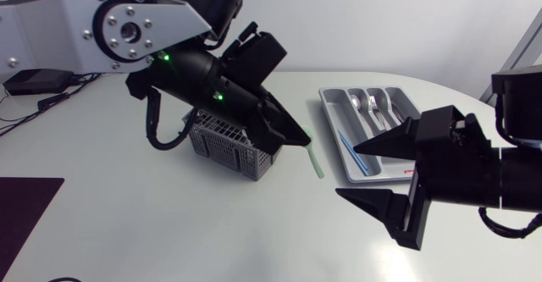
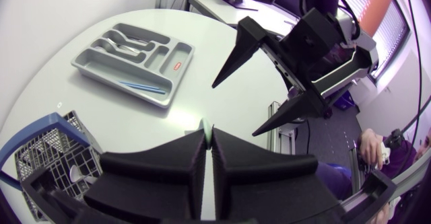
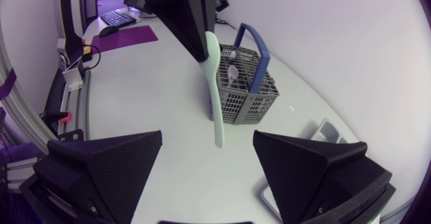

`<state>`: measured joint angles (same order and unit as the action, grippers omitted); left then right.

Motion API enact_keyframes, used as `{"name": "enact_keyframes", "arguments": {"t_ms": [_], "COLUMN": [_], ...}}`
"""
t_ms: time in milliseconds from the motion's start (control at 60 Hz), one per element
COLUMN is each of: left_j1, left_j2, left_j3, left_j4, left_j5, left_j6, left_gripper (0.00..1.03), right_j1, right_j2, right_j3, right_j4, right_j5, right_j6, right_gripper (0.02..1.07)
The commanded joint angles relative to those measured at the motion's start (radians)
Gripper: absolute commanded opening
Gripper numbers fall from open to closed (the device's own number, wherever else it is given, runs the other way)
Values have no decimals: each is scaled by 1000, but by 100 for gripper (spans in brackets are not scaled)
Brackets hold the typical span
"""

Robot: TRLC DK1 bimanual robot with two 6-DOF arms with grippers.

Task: Unload the cutlery basket into the drawer organizer.

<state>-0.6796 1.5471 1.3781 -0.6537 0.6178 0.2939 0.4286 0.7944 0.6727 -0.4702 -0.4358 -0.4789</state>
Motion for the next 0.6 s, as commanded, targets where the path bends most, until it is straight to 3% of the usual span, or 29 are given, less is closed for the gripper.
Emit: {"name": "enact_keyframes", "arguments": {"t_ms": [0, 217, 383, 583], "left_j1": [-15, -11, -9, -6], "left_j2": [28, 76, 97, 102], "left_j3": [65, 134, 148, 159], "left_j4": [-26, -155, -250, -268], "left_j5": [25, 108, 135, 143], "left_j6": [80, 182, 277, 315], "left_gripper": [3, 3, 3, 3], "right_j1": [-16, -53, -105, -119], "right_j2": [37, 97, 164, 220], "right_j3": [30, 51, 107, 162], "right_j4": [-28, -53, -79, -140], "right_j5": [-43, -138, -228, -317], "right_j6": [-66, -152, -207, -256], "right_gripper": [96, 92, 80, 72]}}
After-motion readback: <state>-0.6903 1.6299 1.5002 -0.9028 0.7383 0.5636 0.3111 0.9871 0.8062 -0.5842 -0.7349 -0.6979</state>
